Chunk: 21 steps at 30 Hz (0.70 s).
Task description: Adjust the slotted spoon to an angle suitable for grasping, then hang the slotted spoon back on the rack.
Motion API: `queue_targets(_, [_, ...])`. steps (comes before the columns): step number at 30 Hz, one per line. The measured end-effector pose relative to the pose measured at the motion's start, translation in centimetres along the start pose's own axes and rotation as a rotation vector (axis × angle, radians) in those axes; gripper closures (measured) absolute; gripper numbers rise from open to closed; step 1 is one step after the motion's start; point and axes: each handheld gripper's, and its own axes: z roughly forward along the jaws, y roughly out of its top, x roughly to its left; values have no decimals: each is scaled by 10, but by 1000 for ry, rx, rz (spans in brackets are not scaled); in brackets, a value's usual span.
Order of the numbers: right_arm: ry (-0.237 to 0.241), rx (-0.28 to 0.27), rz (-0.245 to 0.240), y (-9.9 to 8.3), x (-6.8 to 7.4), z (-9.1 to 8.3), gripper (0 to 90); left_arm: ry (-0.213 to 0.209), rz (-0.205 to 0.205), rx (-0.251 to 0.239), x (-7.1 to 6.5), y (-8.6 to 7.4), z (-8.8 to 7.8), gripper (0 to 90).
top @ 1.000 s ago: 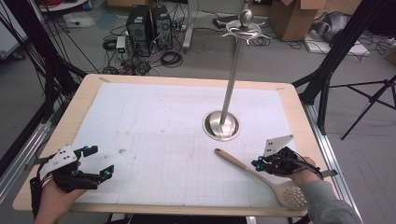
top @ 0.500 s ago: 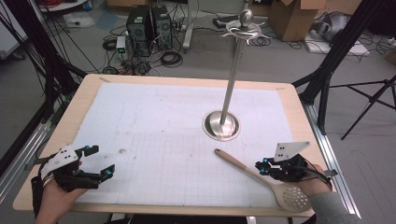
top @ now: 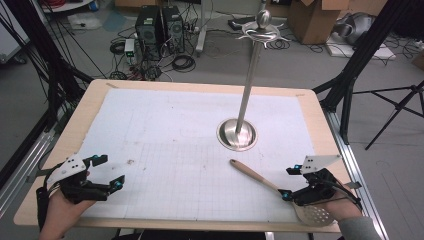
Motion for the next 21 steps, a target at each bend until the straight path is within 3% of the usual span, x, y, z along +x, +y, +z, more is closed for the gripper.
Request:
queue_targets(5, [12,-14,10,-5,-2,-3,162,0,1,-1,-1,1,0,24])
queue_targets(15, [0,41,7,-6,-5,7,164,-2,3,1,-2,0,1,24])
queue_targets(21, [1,102,1,-3,-4,17,166,-3,3,1,-2,0,1,24])
